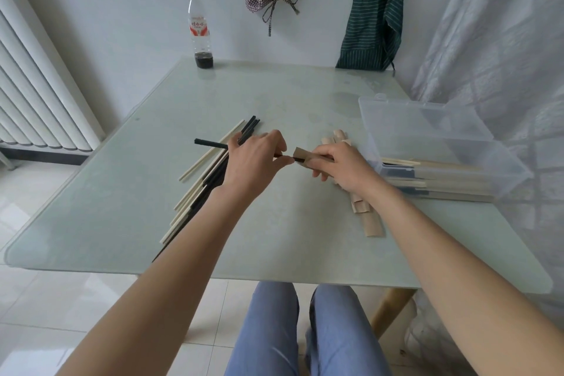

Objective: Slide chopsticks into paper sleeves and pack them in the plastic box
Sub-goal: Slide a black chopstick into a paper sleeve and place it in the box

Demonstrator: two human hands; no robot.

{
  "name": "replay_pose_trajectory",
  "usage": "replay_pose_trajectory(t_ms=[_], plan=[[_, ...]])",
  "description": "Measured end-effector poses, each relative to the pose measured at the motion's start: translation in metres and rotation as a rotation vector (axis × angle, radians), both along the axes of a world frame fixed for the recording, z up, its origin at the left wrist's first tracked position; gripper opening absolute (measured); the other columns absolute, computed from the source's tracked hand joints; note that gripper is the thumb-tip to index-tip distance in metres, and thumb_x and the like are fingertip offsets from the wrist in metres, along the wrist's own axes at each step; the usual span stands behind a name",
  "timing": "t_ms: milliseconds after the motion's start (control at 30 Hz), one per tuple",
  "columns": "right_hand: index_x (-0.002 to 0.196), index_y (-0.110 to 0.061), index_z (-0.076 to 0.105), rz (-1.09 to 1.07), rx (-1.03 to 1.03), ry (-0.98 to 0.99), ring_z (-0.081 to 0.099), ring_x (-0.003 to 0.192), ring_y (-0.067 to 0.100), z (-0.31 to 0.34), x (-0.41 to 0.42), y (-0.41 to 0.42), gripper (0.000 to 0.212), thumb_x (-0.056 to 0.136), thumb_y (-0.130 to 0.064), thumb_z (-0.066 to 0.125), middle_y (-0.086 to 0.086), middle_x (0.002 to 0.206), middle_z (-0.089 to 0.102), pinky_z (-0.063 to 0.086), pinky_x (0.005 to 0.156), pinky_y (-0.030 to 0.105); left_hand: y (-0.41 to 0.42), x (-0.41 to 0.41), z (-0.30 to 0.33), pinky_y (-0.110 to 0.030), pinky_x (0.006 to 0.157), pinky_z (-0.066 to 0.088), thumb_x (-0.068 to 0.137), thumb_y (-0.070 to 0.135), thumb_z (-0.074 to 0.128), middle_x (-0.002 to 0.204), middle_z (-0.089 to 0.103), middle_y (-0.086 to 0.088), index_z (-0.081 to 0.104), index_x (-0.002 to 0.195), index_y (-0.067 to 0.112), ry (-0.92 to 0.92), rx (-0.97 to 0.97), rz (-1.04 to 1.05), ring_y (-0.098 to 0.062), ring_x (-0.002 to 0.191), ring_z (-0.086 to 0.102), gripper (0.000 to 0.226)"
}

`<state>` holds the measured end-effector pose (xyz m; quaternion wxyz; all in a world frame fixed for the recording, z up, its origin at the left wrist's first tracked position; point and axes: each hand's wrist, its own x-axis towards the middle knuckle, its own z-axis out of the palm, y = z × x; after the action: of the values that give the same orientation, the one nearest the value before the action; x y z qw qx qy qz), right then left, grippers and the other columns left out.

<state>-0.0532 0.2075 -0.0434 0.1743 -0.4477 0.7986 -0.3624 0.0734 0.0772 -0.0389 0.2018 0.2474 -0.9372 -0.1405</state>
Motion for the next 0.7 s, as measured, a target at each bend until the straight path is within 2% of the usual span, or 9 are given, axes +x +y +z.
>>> replay_pose_trajectory(t_ms=[133, 267, 333, 433, 500, 567, 600, 700], plan=[[0.085, -0.009, 0.068, -0.036, 0.005, 0.083, 0.052, 0.051, -0.001, 0.007, -0.001, 0.001, 0.014, 0.089, -0.019, 0.06, -0.011, 0.065, 0.061, 0.041, 0.063, 0.019, -0.007, 0.005, 0.005, -0.055, 0.111, 0.008, 0.088, 0.045, 0.057, 0.097, 0.065, 0.006, 0.058, 0.09, 0.025, -0.077, -0.067, 0.133, -0.021, 0.104, 0.054, 0.02], [0.081, -0.015, 0.069, 0.033, 0.024, 0.085, 0.057, 0.058, 0.009, 0.013, 0.009, -0.011, 0.011, 0.088, -0.02, 0.061, -0.006, 0.067, 0.064, 0.046, 0.069, 0.028, 0.004, 0.002, 0.009, -0.053, 0.112, 0.007, 0.086, 0.049, 0.058, 0.09, 0.066, 0.006, 0.062, 0.091, 0.025, -0.082, -0.113, 0.087, -0.02, 0.106, 0.053, 0.025], [0.078, -0.018, 0.069, 0.027, 0.032, 0.13, 0.059, 0.058, 0.009, 0.015, 0.009, -0.013, 0.013, 0.087, -0.022, 0.061, -0.009, 0.065, 0.064, 0.048, 0.074, 0.029, 0.002, 0.004, 0.009, -0.053, 0.112, 0.008, 0.085, 0.052, 0.058, 0.094, 0.065, 0.005, 0.062, 0.095, 0.026, -0.059, -0.118, 0.1, -0.021, 0.109, 0.052, 0.029], [0.076, -0.017, 0.067, -0.015, 0.053, 0.165, 0.057, 0.057, 0.007, 0.017, 0.003, -0.005, 0.014, 0.088, -0.02, 0.06, -0.012, 0.064, 0.063, 0.047, 0.076, 0.028, -0.009, 0.013, 0.008, -0.055, 0.112, 0.009, 0.084, 0.05, 0.06, 0.109, 0.059, 0.002, 0.059, 0.107, 0.025, -0.048, -0.075, 0.198, -0.025, 0.116, 0.047, 0.034], [0.078, -0.013, 0.067, -0.022, 0.057, 0.156, 0.055, 0.057, 0.006, 0.016, 0.004, -0.002, 0.014, 0.088, -0.018, 0.059, -0.012, 0.065, 0.061, 0.045, 0.072, 0.021, -0.013, 0.016, 0.008, -0.051, 0.11, 0.016, 0.087, 0.045, 0.059, 0.107, 0.058, -0.001, 0.06, 0.106, 0.022, 0.012, 0.023, 0.223, -0.028, 0.114, 0.046, 0.03], [0.077, -0.015, 0.066, -0.017, 0.041, 0.142, 0.056, 0.059, 0.006, 0.016, 0.009, -0.005, 0.014, 0.088, -0.019, 0.059, -0.011, 0.065, 0.062, 0.039, 0.066, 0.011, -0.013, 0.014, 0.006, -0.038, 0.093, 0.03, 0.087, 0.041, 0.062, 0.095, 0.058, 0.001, 0.062, 0.097, 0.019, 0.131, 0.132, 0.162, -0.026, 0.104, 0.046, 0.024], [0.076, -0.018, 0.065, -0.011, 0.029, 0.137, 0.056, 0.06, 0.006, 0.017, 0.012, -0.008, 0.014, 0.088, -0.019, 0.06, -0.009, 0.066, 0.063, 0.039, 0.068, 0.011, -0.012, 0.013, 0.005, -0.031, 0.082, 0.03, 0.086, 0.039, 0.064, 0.087, 0.055, 0.004, 0.061, 0.096, 0.018, 0.181, 0.172, 0.106, -0.025, 0.098, 0.046, 0.023], [0.075, -0.019, 0.065, -0.001, 0.009, 0.12, 0.058, 0.059, 0.007, 0.02, 0.016, -0.014, 0.013, 0.087, -0.021, 0.061, -0.005, 0.069, 0.066, 0.046, 0.073, 0.026, -0.011, 0.011, 0.004, -0.021, 0.068, 0.023, 0.084, 0.033, 0.068, 0.078, 0.051, 0.006, 0.058, 0.101, 0.015, 0.255, 0.236, 0.003, -0.018, 0.088, 0.043, 0.026]])
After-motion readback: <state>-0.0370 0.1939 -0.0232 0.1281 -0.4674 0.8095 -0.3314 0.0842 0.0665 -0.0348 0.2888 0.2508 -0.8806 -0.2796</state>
